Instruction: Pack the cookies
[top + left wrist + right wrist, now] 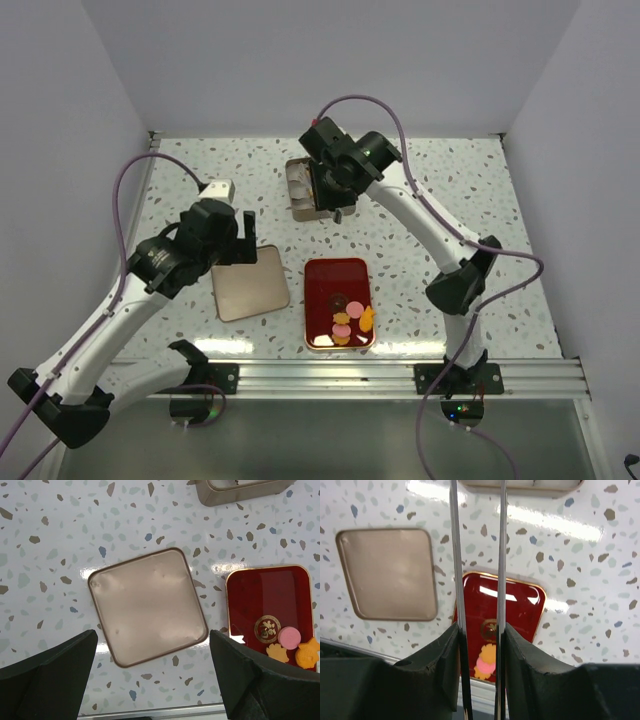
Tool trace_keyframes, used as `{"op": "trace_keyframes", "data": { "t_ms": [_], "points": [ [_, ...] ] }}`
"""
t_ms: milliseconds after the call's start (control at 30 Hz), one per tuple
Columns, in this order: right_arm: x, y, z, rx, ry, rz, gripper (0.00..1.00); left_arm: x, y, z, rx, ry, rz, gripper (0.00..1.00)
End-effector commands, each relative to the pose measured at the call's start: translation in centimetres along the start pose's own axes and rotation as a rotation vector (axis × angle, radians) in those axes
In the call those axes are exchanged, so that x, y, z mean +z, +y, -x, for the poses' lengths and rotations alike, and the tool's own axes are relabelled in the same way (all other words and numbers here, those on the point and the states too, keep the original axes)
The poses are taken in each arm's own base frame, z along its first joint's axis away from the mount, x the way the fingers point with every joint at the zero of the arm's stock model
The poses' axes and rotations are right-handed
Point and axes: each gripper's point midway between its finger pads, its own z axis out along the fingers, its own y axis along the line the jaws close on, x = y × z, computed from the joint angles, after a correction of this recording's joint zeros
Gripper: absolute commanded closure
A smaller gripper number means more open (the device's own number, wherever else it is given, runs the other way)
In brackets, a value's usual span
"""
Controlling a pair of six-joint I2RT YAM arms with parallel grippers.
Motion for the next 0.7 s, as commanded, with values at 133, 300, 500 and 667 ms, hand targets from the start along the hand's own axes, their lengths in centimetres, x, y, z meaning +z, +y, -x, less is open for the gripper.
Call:
{"op": "trace_keyframes", "data": {
  "t_ms": [133,300,500,667],
  "points": [
    [3.1,-1.4,0.2,0.016,0.136,-0.007,0.64,-1.5,0.2,1.6,-0.016,-0.045,-0.004,0.00],
    [5.4,-0.1,1.6,0.073,0.127,0.088,0.64,-1.6,0.3,1.7,-0.003,-0.042,0.001,0.00],
    [7.7,1.4,2.3,0.085,0.119,0.137,0.64,-1.1,0.0,1.8,0.019,-0.036,-0.004,0.00],
    [9.8,2.1,2.7,0.125,0.116,0.163,0.64,-0.7,-0.4,2.2,0.044,-0.035,-0.008,0.00]
  ]
}}
